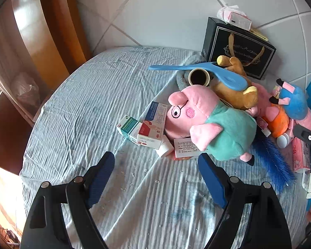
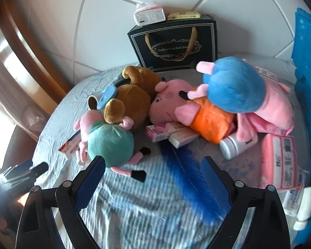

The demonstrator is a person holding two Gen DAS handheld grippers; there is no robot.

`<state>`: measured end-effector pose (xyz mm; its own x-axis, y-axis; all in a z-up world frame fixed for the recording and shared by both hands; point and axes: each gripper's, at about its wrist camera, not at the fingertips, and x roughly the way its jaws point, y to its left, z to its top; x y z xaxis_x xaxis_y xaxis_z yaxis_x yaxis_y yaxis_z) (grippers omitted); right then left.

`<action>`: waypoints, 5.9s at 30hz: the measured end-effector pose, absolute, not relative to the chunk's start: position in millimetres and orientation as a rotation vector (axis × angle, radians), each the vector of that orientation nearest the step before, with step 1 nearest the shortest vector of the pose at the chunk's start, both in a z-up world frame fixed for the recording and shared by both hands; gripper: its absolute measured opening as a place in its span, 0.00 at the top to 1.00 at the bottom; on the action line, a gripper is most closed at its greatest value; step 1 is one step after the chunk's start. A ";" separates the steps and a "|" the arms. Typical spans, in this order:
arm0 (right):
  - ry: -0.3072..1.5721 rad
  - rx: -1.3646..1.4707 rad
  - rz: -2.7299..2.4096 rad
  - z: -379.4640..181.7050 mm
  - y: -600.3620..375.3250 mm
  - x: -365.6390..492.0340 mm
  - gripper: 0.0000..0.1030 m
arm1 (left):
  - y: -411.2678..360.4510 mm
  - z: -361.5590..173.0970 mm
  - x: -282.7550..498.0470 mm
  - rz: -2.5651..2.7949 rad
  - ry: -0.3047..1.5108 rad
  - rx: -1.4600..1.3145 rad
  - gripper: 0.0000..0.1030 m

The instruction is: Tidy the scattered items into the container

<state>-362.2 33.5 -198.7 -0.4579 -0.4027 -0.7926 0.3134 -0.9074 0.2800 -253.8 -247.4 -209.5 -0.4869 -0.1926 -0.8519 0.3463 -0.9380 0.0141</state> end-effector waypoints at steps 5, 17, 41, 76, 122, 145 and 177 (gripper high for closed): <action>-0.089 1.387 -2.438 -233.8 -30.3 -409.7 0.08 | -276.3 -220.1 -264.7 -2.475 0.230 1.394 0.20; -0.055 1.487 -2.063 -277.6 -109.1 -303.8 0.07 | -311.6 -218.5 -257.9 -2.553 0.279 1.386 0.20; -0.154 1.405 -2.381 -225.6 4.1 -369.3 0.00 | -216.5 -268.3 -342.3 -2.559 0.184 1.385 0.09; 0.029 1.589 -2.249 -239.5 16.0 -264.0 0.00 | -218.7 -260.0 -183.9 -2.589 0.341 1.509 0.09; 0.618 1.260 -1.971 -313.2 -166.0 -318.9 0.45 | -251.0 -300.8 -230.1 -2.128 0.484 1.515 0.33; 0.595 1.140 -2.020 -269.1 -153.0 -289.3 0.72 | -242.1 -253.1 -204.9 -2.247 0.457 1.380 0.34; 0.494 1.227 -2.064 -253.5 -15.7 -206.9 0.41 | -203.3 -235.2 -102.1 -2.346 0.351 1.297 0.42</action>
